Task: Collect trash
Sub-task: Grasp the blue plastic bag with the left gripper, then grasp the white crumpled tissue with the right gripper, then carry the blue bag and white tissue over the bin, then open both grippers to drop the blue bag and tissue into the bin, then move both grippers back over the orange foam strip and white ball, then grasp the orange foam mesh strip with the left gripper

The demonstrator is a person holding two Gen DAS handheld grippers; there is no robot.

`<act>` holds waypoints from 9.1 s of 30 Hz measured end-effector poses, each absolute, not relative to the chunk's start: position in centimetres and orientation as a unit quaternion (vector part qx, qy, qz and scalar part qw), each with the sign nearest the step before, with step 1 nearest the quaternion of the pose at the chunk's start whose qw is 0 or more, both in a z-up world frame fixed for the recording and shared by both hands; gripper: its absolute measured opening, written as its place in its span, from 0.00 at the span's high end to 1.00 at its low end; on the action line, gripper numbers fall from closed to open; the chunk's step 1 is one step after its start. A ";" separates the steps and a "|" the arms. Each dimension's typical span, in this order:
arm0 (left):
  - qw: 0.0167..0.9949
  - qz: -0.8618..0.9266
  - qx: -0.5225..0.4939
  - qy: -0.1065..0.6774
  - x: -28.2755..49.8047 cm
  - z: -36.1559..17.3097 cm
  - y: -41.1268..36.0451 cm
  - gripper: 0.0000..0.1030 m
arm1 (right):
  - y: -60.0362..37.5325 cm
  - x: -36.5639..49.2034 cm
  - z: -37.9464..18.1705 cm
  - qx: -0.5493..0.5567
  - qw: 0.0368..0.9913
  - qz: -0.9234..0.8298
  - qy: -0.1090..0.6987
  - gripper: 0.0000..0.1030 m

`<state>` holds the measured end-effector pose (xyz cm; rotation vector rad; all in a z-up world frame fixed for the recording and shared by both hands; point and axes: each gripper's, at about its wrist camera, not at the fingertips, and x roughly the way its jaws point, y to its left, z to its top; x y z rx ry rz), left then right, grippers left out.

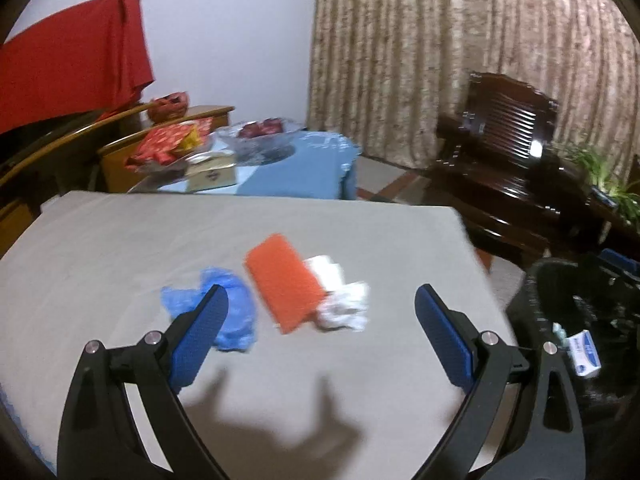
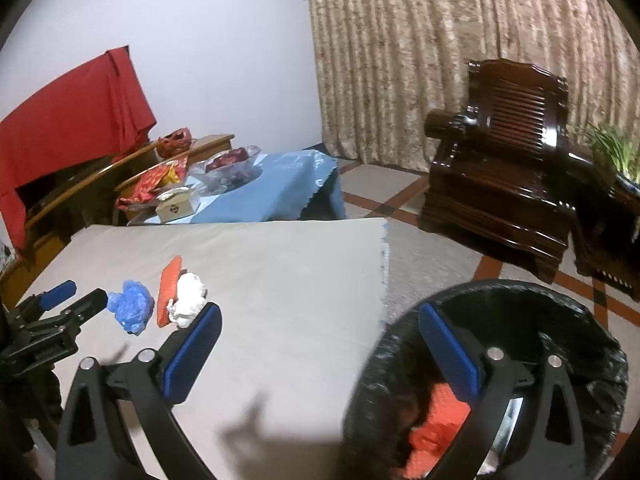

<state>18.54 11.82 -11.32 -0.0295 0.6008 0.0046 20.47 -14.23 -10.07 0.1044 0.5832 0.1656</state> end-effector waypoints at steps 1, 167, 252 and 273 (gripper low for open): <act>0.955 0.009 -0.016 0.298 18.7 -11.6 12.5 0.11 | -13.7 20.9 -10.3 0.050 0.953 0.083 0.288 0.06; 0.927 -0.233 0.055 0.288 11.6 -8.4 -12.2 0.57 | -30.8 9.3 -7.0 0.076 0.953 -0.027 0.292 0.69; 0.939 0.037 -0.026 0.341 23.1 -15.1 15.9 0.12 | -8.9 25.8 -12.7 0.025 0.939 0.122 0.322 0.06; 0.904 0.003 -0.082 0.419 29.4 -21.9 16.3 0.53 | -6.8 28.6 -15.7 0.001 0.928 0.124 0.352 0.06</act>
